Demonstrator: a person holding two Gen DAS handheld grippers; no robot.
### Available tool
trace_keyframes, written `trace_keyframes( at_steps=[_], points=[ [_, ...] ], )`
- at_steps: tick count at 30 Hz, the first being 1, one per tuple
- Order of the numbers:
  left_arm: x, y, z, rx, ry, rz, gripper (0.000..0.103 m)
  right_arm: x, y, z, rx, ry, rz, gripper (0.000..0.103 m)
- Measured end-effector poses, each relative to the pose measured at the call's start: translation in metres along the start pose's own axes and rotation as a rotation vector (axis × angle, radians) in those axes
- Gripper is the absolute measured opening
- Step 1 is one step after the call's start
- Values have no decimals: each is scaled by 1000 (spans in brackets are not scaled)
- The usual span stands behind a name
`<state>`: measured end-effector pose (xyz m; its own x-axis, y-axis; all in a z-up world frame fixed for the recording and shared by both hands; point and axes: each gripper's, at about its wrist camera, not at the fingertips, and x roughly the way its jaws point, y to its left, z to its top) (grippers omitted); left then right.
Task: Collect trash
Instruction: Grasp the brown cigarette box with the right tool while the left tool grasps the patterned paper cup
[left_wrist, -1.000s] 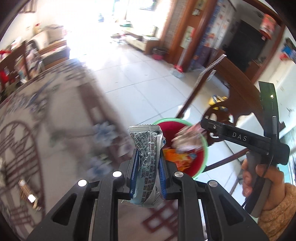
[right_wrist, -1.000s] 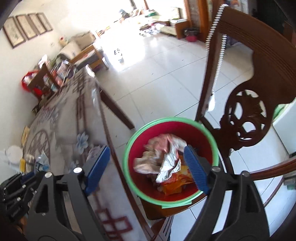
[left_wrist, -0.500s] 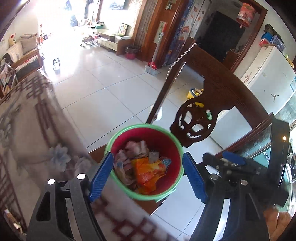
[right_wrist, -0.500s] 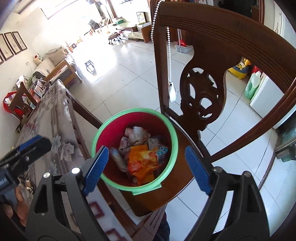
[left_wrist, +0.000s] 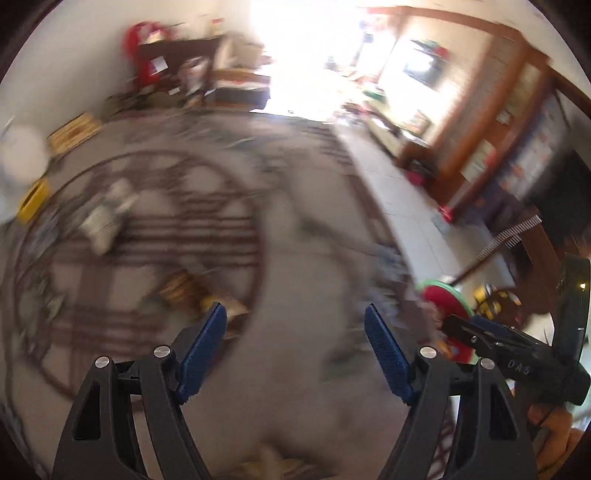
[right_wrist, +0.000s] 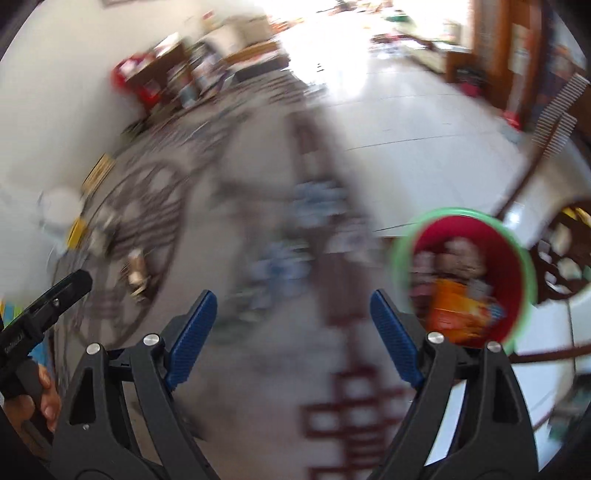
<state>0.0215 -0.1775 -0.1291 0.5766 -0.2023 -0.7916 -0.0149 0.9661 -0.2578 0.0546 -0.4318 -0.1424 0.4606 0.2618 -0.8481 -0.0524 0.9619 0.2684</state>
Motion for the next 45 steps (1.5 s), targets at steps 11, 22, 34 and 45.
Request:
trace_keyframes(
  at_steps=[11,22,34,45],
  points=[
    [-22,154,25,-89,18,148,73,132,209,9,-477,186,-63,73],
    [69,186,114,83,44,175,70,99,212,-31,-295,200,23,29],
    [110,168,116,116,153,44,10,65,204,-36,-149,111,-1,29],
    [90,169,110,94,154,-13,1,43,206,-41,-140,83,-23,30]
  ],
)
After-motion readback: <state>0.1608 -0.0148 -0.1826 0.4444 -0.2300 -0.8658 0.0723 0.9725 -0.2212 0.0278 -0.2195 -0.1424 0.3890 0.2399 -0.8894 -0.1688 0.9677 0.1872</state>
